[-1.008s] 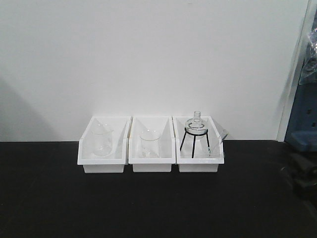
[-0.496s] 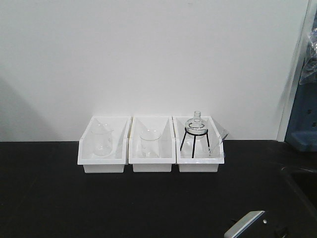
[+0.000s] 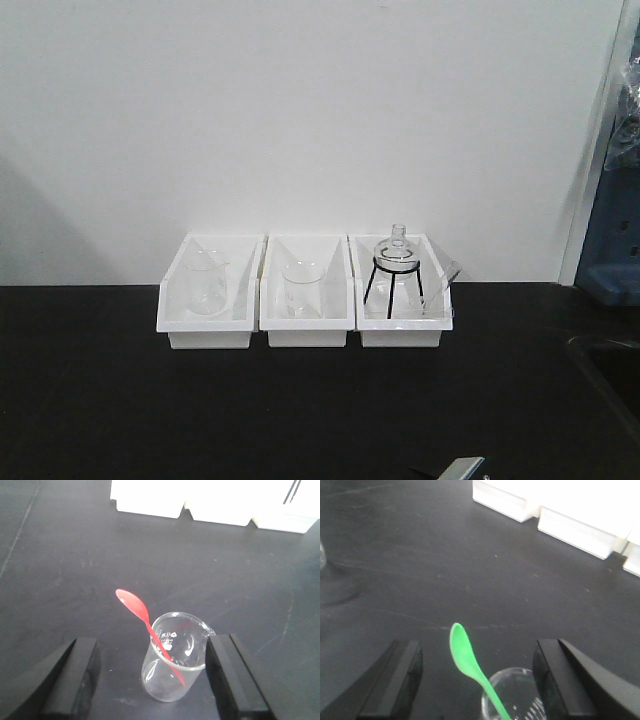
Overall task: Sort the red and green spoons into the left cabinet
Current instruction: 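Grasp the red spoon with the left gripper and green spoon with the right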
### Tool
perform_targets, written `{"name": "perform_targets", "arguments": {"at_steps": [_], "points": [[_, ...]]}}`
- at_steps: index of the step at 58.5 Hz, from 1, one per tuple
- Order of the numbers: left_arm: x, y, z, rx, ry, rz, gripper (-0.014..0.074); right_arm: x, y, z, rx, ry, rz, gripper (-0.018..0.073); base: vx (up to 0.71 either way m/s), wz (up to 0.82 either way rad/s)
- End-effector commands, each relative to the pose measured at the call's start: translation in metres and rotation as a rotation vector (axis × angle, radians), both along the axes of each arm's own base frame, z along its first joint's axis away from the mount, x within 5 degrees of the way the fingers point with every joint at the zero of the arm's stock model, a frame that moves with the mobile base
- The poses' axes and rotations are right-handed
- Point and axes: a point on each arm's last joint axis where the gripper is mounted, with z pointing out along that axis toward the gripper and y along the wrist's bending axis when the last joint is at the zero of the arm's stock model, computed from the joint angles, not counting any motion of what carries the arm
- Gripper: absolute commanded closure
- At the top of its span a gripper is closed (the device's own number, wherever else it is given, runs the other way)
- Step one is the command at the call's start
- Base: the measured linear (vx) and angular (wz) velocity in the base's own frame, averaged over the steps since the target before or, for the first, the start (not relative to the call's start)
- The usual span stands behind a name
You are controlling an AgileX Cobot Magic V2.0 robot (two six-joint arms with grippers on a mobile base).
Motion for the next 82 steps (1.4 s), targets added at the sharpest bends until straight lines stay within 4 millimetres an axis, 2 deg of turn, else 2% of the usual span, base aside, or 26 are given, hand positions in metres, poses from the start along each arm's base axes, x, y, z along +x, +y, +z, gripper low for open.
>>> {"name": "perform_targets", "arguments": {"at_steps": [1,12,24,32,38,54,82], "points": [[0.005,-0.002,0.013,-0.002,-0.091,-0.007,0.0046,0.006,0.006,0.020,0.109,-0.128,0.020,0.0048,0.00,0.00],[0.005,-0.002,0.013,0.003,-0.093,-0.009,0.0046,0.010,0.009,0.013,0.128,-0.132,0.027,0.0048,0.00,0.00],[0.005,-0.002,0.013,0.003,-0.093,-0.009,0.0046,0.024,0.016,0.007,0.130,-0.135,0.041,0.0048,0.00,0.00],[0.005,-0.002,0.013,0.003,-0.093,-0.008,0.0046,0.029,0.019,0.007,0.128,-0.139,0.041,0.0087,0.00,0.00],[0.005,-0.002,0.013,0.003,-0.093,-0.008,0.0046,0.029,0.018,0.007,0.128,-0.137,0.039,0.0184,0.00,0.00],[0.005,-0.002,0.013,0.003,-0.093,-0.008,0.0046,0.029,0.018,0.007,0.128,-0.139,0.041,0.0574,0.00,0.00],[0.006,-0.002,0.010,-0.037,-0.066,0.009,0.0046,0.029,0.019,0.009,0.145,-0.151,0.045,0.0568,0.00,0.00]]}}
